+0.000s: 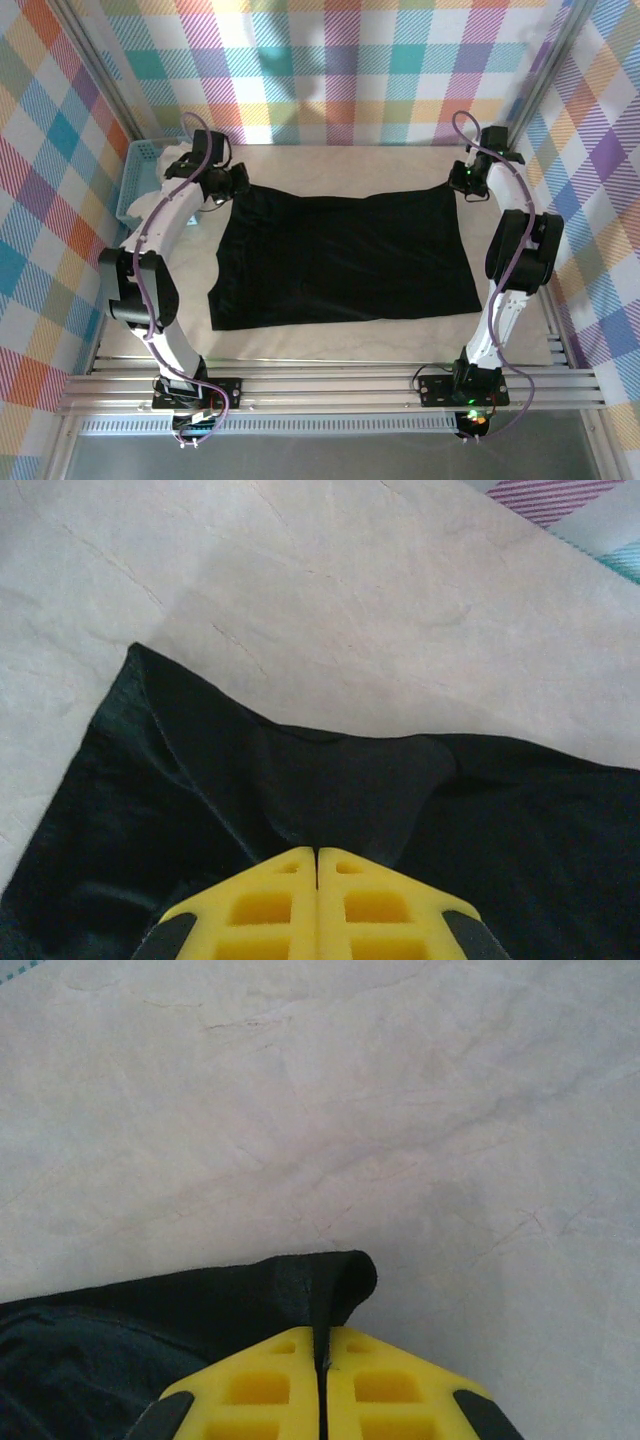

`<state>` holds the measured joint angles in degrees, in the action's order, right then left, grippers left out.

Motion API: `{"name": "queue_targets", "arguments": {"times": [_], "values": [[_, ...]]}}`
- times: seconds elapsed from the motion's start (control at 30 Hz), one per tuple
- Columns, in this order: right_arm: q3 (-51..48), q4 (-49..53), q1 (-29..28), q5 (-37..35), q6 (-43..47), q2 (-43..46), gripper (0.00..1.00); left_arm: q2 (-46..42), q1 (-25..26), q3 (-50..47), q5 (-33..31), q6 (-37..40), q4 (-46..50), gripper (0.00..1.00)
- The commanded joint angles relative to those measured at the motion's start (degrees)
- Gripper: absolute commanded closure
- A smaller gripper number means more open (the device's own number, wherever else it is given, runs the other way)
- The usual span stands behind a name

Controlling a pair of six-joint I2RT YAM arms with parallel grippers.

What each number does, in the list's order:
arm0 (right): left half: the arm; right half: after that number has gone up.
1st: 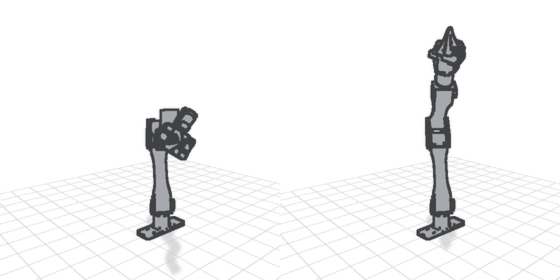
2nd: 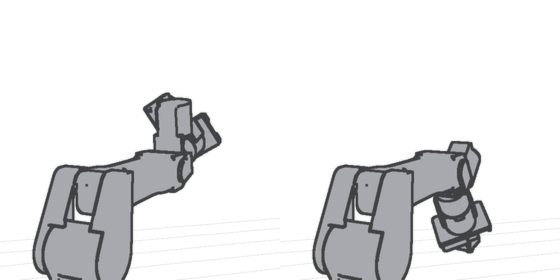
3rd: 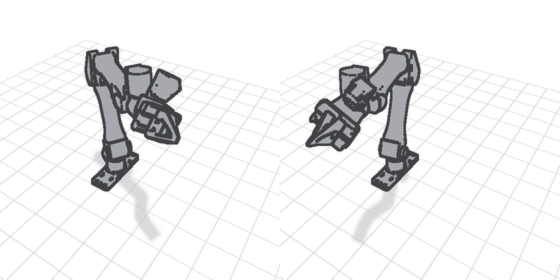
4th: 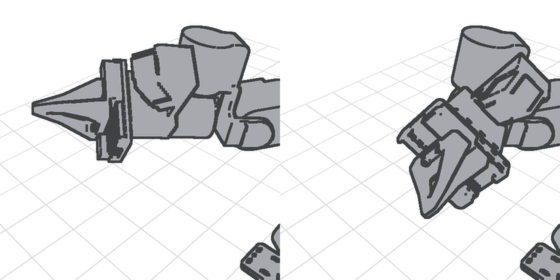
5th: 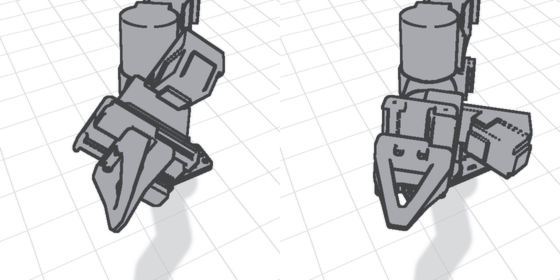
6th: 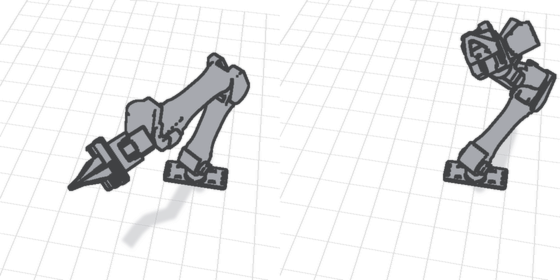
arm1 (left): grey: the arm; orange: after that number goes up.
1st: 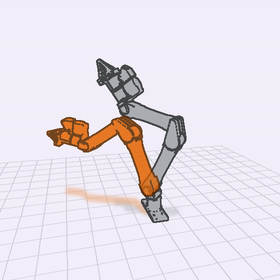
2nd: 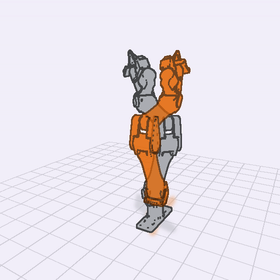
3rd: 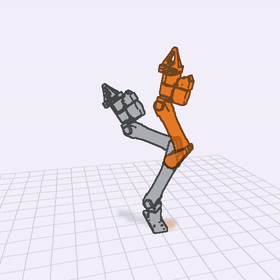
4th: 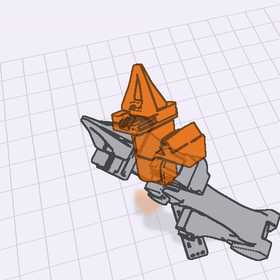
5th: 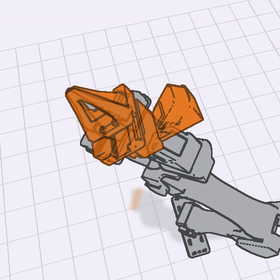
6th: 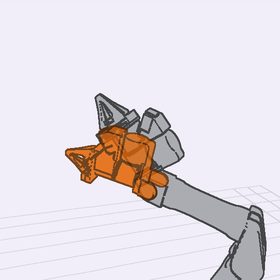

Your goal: Fold the inside-out t-shirt

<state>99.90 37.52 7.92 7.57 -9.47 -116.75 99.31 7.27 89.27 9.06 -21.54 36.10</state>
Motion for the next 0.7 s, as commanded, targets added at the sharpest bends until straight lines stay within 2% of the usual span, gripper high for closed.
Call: {"name": "queue_targets", "arguments": {"times": [0.0, 0.27, 0.67], "values": [[-0.39, 2.53, 0.12, -0.27, 1.69, 3.8, 0.93, -4.89, -1.82, -1.67, 4.67, -4.65, 1.17, 1.0], [-2.57, 3.09, 0.12, -2.04, 1.31, 6.54, 0.93, -11.91, -3.31, -8.18, 12.91, -11.87, -0.55, 1.0], [-9.85, 1.52, 0.07, -5.77, 1.87, 11.9, 0.94, -19.29, -3.85, -13.18, 16.69, -10.08, 7.0, 1.0]]}}
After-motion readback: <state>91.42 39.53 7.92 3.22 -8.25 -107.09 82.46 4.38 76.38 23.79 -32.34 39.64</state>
